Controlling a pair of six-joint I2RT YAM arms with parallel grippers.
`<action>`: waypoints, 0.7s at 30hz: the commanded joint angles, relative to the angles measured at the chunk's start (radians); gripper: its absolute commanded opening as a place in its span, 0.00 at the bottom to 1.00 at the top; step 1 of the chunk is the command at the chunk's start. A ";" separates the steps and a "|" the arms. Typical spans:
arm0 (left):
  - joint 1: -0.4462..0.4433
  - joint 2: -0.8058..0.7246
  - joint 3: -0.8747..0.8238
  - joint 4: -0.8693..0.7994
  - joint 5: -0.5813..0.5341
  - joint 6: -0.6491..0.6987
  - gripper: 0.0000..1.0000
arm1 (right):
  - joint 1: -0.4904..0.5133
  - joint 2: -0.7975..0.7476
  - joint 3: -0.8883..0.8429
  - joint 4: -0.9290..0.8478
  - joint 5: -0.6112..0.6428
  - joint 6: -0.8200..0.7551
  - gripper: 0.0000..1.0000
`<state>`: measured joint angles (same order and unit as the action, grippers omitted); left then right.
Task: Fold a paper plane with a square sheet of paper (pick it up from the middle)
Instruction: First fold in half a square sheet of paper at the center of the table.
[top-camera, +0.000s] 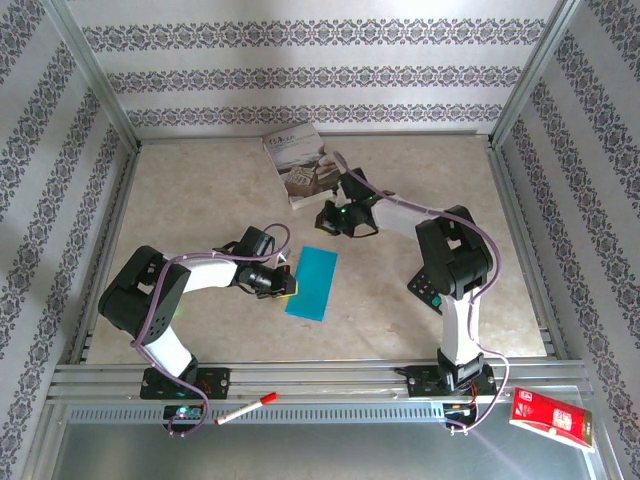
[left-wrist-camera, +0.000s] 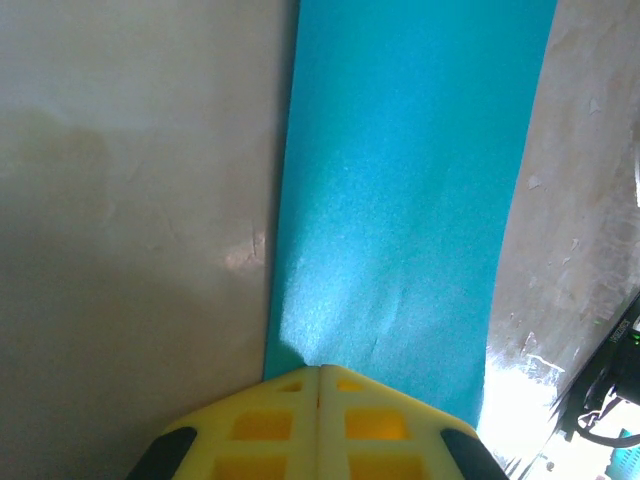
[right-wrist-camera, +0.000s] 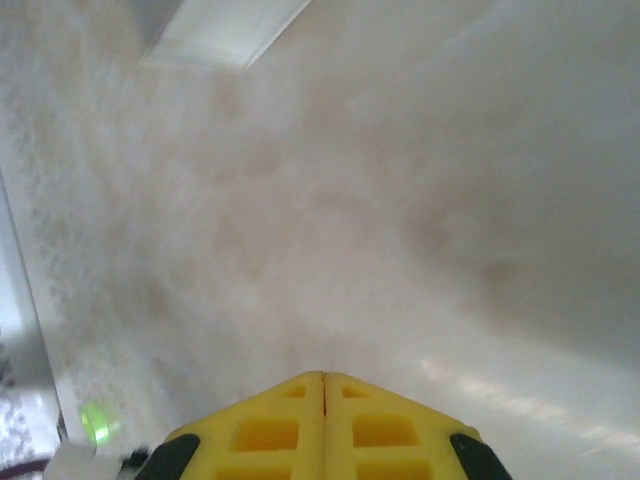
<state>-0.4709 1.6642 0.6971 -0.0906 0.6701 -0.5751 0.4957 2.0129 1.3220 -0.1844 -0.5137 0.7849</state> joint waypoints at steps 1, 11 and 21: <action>0.002 0.049 -0.060 -0.250 -0.157 0.017 0.00 | 0.061 -0.025 -0.070 0.061 -0.012 0.033 0.00; 0.003 0.033 -0.052 -0.257 -0.159 0.012 0.00 | 0.122 0.035 -0.133 0.126 -0.007 0.080 0.00; 0.001 -0.060 0.067 -0.290 -0.067 -0.015 0.06 | 0.099 0.083 -0.160 0.098 0.013 0.005 0.00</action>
<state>-0.4709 1.6379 0.7429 -0.2325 0.6270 -0.5774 0.6106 2.0457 1.1877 -0.0563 -0.5434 0.8303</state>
